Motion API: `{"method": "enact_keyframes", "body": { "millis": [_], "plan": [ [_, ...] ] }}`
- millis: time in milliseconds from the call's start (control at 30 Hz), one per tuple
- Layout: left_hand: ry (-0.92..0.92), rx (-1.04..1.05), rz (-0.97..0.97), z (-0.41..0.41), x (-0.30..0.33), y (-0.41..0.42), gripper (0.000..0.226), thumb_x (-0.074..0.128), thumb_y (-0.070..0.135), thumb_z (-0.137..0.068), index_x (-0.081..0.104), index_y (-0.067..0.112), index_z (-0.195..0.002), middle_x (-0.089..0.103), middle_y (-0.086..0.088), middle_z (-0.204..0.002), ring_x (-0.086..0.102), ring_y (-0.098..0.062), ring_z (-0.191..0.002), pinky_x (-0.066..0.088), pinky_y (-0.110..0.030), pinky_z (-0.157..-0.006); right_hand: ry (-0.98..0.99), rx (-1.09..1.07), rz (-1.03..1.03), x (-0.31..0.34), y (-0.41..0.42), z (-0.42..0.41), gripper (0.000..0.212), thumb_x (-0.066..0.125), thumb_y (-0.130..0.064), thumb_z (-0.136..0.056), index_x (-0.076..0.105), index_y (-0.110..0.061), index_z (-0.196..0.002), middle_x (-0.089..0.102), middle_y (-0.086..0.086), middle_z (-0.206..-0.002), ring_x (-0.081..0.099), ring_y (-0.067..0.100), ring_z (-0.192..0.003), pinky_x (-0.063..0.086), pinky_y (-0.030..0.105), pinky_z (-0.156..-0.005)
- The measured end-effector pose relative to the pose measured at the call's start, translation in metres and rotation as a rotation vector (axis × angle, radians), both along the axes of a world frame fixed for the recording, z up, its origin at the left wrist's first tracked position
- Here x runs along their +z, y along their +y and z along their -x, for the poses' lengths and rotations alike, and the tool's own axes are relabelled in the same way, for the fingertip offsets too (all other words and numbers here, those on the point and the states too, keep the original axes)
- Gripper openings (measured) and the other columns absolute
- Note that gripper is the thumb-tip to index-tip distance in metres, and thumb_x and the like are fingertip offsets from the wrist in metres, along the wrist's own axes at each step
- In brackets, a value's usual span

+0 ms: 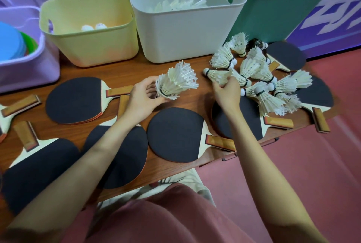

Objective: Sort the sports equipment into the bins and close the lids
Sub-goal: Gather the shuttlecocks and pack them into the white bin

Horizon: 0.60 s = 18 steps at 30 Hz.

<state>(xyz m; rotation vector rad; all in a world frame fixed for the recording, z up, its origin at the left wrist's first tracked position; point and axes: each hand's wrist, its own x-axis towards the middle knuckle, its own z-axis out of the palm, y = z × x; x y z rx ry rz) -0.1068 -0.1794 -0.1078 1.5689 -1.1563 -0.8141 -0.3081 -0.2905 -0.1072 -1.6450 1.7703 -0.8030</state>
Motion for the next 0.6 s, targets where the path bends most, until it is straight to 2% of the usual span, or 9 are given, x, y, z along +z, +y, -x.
{"method": "enact_keyframes", "body": {
  "millis": [67,167,267,333,400,467,533,600],
  "plan": [
    [-0.011,0.009,0.004,-0.001,0.003,-0.001,0.056,0.084,0.005,-0.066,0.060,0.023,-0.114,0.065,0.016,-0.105,0.061,0.009,-0.095,0.049,-0.012,-0.083,-0.009,0.009,-0.028,-0.002,-0.010,-0.005,0.021,0.054,-0.023,-0.086,0.057,-0.003,-0.093,0.063,0.012,-0.093,0.060,0.029,-0.093,0.040,0.029,-0.070],
    [-0.035,0.018,0.010,-0.007,0.007,0.000,0.058,0.084,0.006,-0.067,0.059,0.025,-0.116,0.063,0.019,-0.105,0.060,0.012,-0.095,0.047,-0.009,-0.081,-0.019,0.012,-0.053,-0.011,-0.024,-0.008,0.030,0.047,-0.025,-0.078,0.060,0.002,-0.074,0.068,0.013,-0.077,0.064,0.028,-0.076,0.052,0.036,-0.068],
    [-0.074,0.039,0.020,-0.015,0.011,0.003,0.059,0.084,0.007,-0.067,0.060,0.022,-0.119,0.064,0.015,-0.108,0.060,0.003,-0.101,0.048,-0.013,-0.086,-0.029,0.048,-0.034,0.000,-0.020,-0.012,0.029,0.049,-0.011,-0.080,0.059,-0.007,-0.053,0.061,-0.004,-0.048,0.057,0.007,-0.054,0.042,0.023,-0.055],
    [-0.110,0.061,0.031,-0.022,0.013,0.006,0.060,0.085,0.007,-0.067,0.061,0.019,-0.121,0.065,0.010,-0.109,0.062,-0.003,-0.102,0.049,-0.017,-0.088,-0.075,0.106,0.041,0.012,-0.012,-0.017,0.036,0.052,-0.008,-0.079,0.056,-0.016,-0.044,0.052,-0.010,-0.037,0.050,0.003,-0.043,0.033,0.015,-0.050],
    [-0.135,0.092,0.034,-0.029,0.014,0.009,0.061,0.085,0.007,-0.066,0.061,0.016,-0.121,0.066,0.007,-0.110,0.063,-0.008,-0.102,0.049,-0.018,-0.089,-0.180,0.150,0.148,0.024,-0.001,-0.020,0.034,0.054,-0.008,-0.079,0.055,-0.015,-0.046,0.052,-0.004,-0.040,0.048,0.008,-0.043,0.038,0.024,-0.053],
    [-0.164,0.132,0.032,-0.035,0.015,0.012,0.061,0.085,0.007,-0.066,0.061,0.014,-0.121,0.066,0.007,-0.109,0.063,-0.008,-0.101,0.049,-0.016,-0.088,-0.273,0.188,0.269,0.036,0.008,-0.024,0.027,0.055,-0.012,-0.083,0.057,-0.012,-0.055,0.056,0.006,-0.048,0.054,0.021,-0.048,0.042,0.030,-0.056],
    [-0.193,0.160,0.029,-0.037,0.017,0.014,0.061,0.085,0.007,-0.065,0.062,0.013,-0.121,0.066,0.008,-0.108,0.063,-0.009,-0.100,0.049,-0.015,-0.088,-0.272,0.253,0.346,0.046,0.014,-0.027,0.023,0.057,-0.019,-0.085,0.057,-0.016,-0.062,0.057,0.008,-0.051,0.057,0.029,-0.054,0.046,0.035,-0.058],
    [-0.219,0.163,0.035,-0.039,0.022,0.014,0.060,0.085,0.007,-0.065,0.063,0.014,-0.120,0.066,0.008,-0.106,0.063,-0.009,-0.099,0.049,-0.015,-0.087,-0.199,0.357,0.395,0.058,0.020,-0.030,0.024,0.058,-0.024,-0.086,0.054,-0.024,-0.063,0.056,0.008,-0.054,0.057,0.028,-0.056,0.046,0.038,-0.058]
  ]
}}
